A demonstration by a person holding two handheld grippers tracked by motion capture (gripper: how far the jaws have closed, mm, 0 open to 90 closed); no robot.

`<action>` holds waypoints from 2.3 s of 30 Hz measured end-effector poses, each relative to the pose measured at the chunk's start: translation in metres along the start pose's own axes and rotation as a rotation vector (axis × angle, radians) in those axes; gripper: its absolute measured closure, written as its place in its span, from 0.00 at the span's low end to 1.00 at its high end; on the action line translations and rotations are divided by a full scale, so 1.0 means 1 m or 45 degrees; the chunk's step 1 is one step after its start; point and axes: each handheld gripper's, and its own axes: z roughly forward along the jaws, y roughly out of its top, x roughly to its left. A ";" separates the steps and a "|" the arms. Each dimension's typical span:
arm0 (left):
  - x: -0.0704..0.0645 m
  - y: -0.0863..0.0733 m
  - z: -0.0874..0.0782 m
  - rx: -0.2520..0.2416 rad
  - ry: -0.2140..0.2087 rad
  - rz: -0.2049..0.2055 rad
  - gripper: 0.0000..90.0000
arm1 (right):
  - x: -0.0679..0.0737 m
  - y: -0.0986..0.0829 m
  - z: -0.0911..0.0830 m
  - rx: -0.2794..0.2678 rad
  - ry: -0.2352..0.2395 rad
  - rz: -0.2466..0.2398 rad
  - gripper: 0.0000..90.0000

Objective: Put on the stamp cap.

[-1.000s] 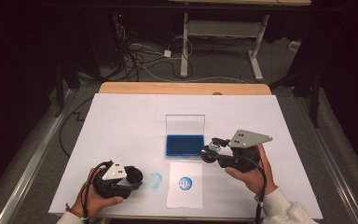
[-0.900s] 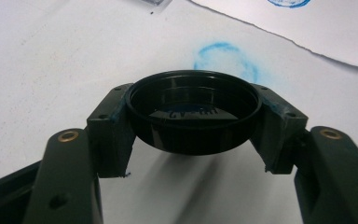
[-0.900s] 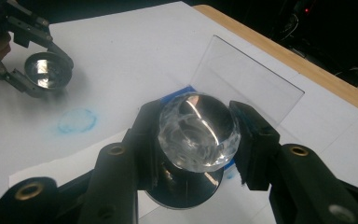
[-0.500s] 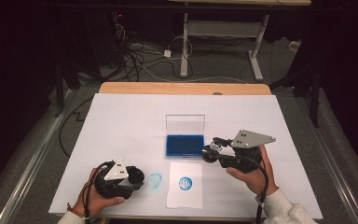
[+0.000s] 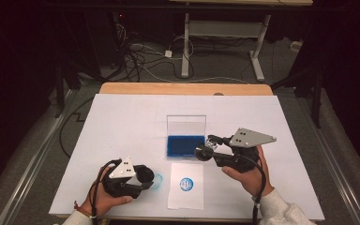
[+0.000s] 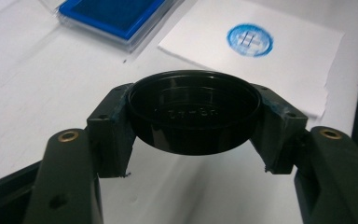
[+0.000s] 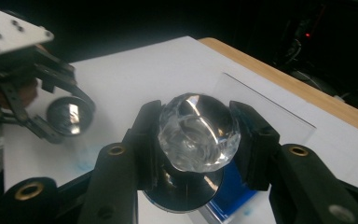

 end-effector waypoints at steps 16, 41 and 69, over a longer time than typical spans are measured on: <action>-0.017 0.036 0.015 -0.125 -0.095 0.011 0.41 | 0.035 0.022 0.027 -0.070 0.158 -0.023 0.63; -0.021 0.055 0.019 -0.179 0.004 0.136 0.41 | 0.047 0.013 0.052 -0.026 0.204 -0.004 0.63; -0.025 0.059 0.021 -0.206 0.057 0.158 0.41 | 0.041 0.006 0.056 -0.026 0.265 0.061 0.63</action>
